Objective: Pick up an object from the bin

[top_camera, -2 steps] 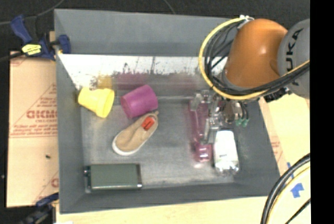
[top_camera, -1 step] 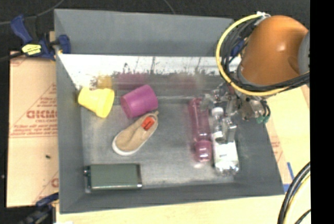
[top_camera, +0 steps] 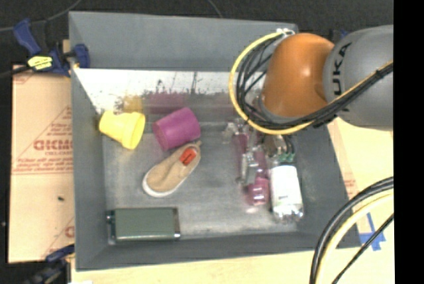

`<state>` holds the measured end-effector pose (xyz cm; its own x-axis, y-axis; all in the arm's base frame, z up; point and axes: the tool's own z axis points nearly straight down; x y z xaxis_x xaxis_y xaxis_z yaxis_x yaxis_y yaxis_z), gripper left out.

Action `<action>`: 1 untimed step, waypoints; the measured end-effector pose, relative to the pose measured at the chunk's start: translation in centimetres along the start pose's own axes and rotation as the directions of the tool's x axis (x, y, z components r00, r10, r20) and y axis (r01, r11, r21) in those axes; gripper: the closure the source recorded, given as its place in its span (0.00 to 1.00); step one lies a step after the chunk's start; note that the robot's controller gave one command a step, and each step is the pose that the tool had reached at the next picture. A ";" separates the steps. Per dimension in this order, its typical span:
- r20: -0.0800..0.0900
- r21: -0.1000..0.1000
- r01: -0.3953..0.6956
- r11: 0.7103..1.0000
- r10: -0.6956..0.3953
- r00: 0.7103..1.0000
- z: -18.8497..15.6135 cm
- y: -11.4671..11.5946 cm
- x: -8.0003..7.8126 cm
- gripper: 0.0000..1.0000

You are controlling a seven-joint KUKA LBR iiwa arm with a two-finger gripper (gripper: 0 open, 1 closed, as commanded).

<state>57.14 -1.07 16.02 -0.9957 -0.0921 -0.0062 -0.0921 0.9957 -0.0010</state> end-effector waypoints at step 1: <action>-0.003 -0.003 0.095 0.995 -0.095 0.995 0.8 -1.4 -1.4 0.00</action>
Offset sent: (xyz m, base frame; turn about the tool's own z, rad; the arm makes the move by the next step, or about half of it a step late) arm 0.0487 -0.0073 -0.0095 -0.0428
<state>58.63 -2.35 15.26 -0.9825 -0.1864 -0.0030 -0.1864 0.9825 0.0011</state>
